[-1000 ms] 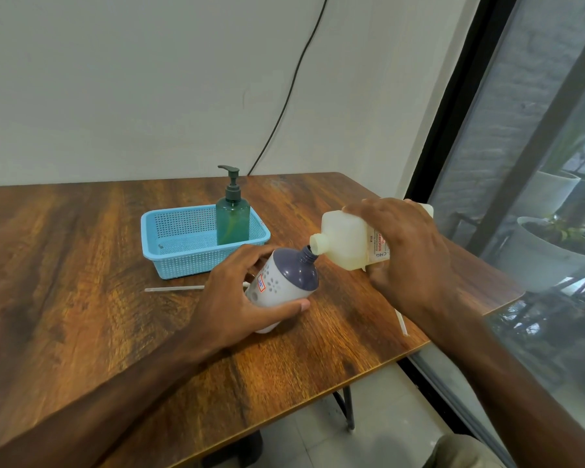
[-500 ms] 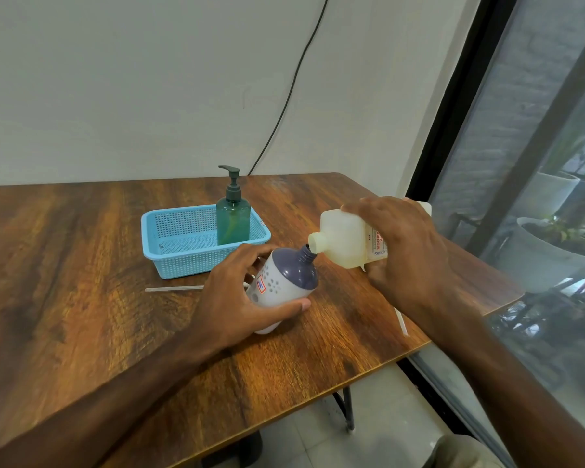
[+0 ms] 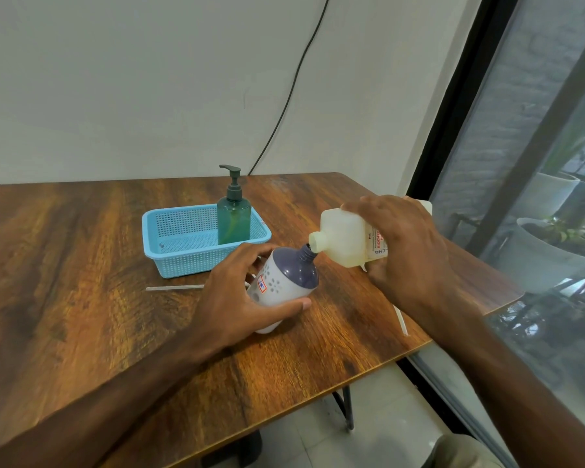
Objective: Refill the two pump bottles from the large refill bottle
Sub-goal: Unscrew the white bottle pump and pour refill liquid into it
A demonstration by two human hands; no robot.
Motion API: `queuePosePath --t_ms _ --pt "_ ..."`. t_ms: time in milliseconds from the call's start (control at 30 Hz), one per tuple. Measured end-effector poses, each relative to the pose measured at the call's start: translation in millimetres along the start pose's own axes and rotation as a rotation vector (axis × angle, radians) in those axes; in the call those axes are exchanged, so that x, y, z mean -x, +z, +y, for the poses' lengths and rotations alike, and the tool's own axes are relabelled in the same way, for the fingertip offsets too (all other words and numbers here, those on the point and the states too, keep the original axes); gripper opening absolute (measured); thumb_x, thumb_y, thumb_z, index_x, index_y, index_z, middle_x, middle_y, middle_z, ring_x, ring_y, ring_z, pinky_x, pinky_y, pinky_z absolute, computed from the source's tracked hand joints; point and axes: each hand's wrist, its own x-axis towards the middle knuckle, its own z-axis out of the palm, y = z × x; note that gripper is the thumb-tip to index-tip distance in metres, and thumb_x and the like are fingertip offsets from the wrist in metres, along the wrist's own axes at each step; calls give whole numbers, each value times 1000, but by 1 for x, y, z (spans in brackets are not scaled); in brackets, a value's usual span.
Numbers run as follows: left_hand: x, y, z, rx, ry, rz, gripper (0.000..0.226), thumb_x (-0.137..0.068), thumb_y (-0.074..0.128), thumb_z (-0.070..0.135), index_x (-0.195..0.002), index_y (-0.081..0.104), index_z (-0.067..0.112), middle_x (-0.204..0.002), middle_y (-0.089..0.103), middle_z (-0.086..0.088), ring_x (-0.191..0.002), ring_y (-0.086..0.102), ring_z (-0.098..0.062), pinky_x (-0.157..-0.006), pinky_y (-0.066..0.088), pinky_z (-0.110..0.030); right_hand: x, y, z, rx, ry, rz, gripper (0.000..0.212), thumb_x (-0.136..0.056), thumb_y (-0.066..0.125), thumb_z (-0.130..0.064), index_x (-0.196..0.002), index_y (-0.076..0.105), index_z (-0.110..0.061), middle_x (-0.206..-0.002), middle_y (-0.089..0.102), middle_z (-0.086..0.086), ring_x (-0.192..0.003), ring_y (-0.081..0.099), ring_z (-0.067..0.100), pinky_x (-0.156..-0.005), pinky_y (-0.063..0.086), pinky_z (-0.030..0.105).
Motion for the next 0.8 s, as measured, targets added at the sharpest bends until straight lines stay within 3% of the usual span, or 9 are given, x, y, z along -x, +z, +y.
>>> queuePosePath --t_ms 200,367,800 --pt "-1 0 0 -1 1 3 86 -58 80 84 -131 52 46 -123 57 31 -115 54 12 -85 47 -12 -2 0 1 -6 -15 -6 82 -68 89 -17 -140 53 -31 -143 55 0 -137 43 25 -113 29 48" --pt "-1 0 0 -7 10 10 84 -59 83 81 -130 51 49 -121 53 37 -115 53 14 -84 52 -17 -2 0 0 -5 -5 -12 83 -67 89 -17 -140 52 -31 -143 55 1 -137 44 26 -113 29 49" --pt "-1 0 -2 -9 21 18 85 -58 80 85 -129 53 47 -123 57 33 -115 56 10 -89 55 -24 -2 -1 -2 2 0 -15 83 -67 89 -16 -140 52 -31 -143 55 0 -137 43 26 -113 30 51"
